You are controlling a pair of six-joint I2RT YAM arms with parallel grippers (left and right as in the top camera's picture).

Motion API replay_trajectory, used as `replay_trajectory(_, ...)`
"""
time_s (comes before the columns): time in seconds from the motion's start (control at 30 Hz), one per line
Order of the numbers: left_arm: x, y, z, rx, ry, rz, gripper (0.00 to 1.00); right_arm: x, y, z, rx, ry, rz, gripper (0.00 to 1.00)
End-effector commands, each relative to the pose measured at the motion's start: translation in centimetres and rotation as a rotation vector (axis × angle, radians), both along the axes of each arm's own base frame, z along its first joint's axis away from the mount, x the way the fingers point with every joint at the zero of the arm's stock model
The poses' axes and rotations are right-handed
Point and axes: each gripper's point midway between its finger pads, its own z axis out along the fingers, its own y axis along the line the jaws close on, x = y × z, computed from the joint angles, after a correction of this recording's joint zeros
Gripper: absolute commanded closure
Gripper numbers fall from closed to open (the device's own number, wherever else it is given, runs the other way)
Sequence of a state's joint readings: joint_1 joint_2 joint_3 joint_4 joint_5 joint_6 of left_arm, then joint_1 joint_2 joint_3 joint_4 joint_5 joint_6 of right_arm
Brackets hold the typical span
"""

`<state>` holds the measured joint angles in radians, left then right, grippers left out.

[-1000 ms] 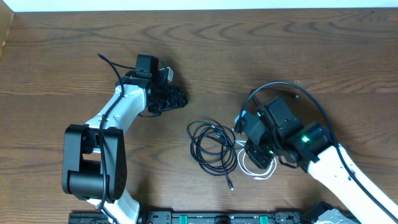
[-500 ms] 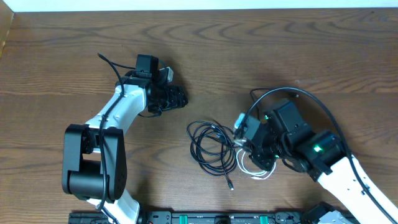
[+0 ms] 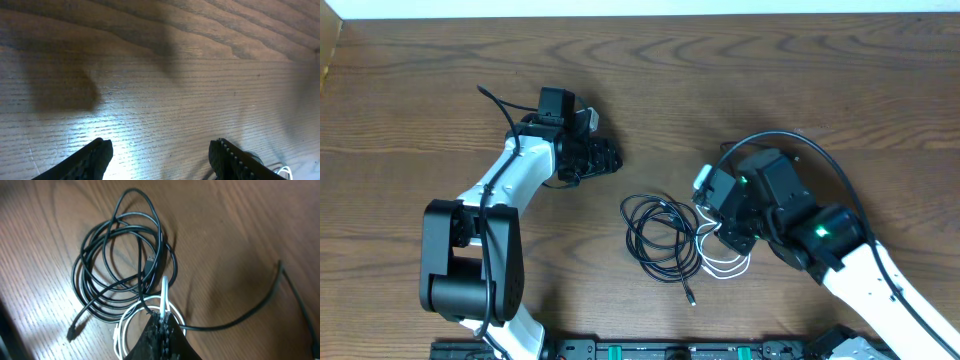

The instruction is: Untangle cables

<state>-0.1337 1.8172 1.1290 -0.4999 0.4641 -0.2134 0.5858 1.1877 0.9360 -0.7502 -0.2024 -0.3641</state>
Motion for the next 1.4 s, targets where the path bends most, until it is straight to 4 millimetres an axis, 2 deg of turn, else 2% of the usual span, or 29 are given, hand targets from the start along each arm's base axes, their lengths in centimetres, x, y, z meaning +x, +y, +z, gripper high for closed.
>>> replay_trajectory(0.0, -0.5, 0.3, -0.8, 0.014, 0.028, 0.014, 0.33, 0.7, 0.2, -0.9, -0.028, 0.011, 0.008, 0.99)
replay_trajectory(0.13, -0.5, 0.3, -0.8, 0.013, 0.028, 0.013, 0.33, 1.4, 0.7, -1.8, -0.032, 0.016, 0.008, 0.99)
replay_trajectory(0.3, -0.5, 0.3, -0.8, 0.013, 0.028, 0.013, 0.33, 2.9, 1.6, -1.2, 0.005, -0.041, 0.008, 0.99)
replay_trajectory(0.4, -0.5, 0.3, -0.8, 0.013, 0.028, 0.013, 0.33, 2.9, 1.6, -0.8, 0.012, -0.05, 0.008, 0.99)
replay_trajectory(0.5, -0.5, 0.3, -0.8, 0.013, 0.028, 0.013, 0.33, 2.0, 1.1, -0.6, 0.003, -0.033, 0.009, 0.99)
replay_trajectory(0.6, -0.4, 0.3, -0.8, 0.013, 0.025, 0.013, 0.33, 0.5, 0.8, 0.5, 0.014, -0.042, 0.068, 0.99)
replay_trajectory(0.8, -0.3, 0.3, -0.8, 0.012, 0.018, 0.013, 0.33, -2.2, 1.9, 5.0, 0.167, -0.114, 0.184, 0.99)
replay_trajectory(0.9, -0.3, 0.3, -0.8, 0.012, 0.018, 0.014, 0.33, -3.6, 2.3, 6.5, 0.22, -0.144, 0.261, 0.99)
replay_trajectory(0.97, -0.3, 0.3, -0.8, 0.012, 0.02, 0.014, 0.33, -3.9, 1.5, 6.1, 0.186, -0.133, 0.24, 0.99)
replay_trajectory(1.17, -0.4, 0.3, -0.8, 0.013, 0.024, 0.013, 0.33, -5.6, -0.5, 2.7, 0.069, 0.015, 0.203, 0.99)
replay_trajectory(1.23, -0.4, 0.3, -0.8, 0.013, 0.024, 0.014, 0.33, -5.4, -0.9, 1.8, 0.046, 0.055, 0.151, 0.98)
replay_trajectory(1.37, -0.5, 0.3, -0.8, 0.014, 0.028, 0.013, 0.33, -4.2, -3.3, -0.4, -0.084, 0.109, -0.028, 0.98)
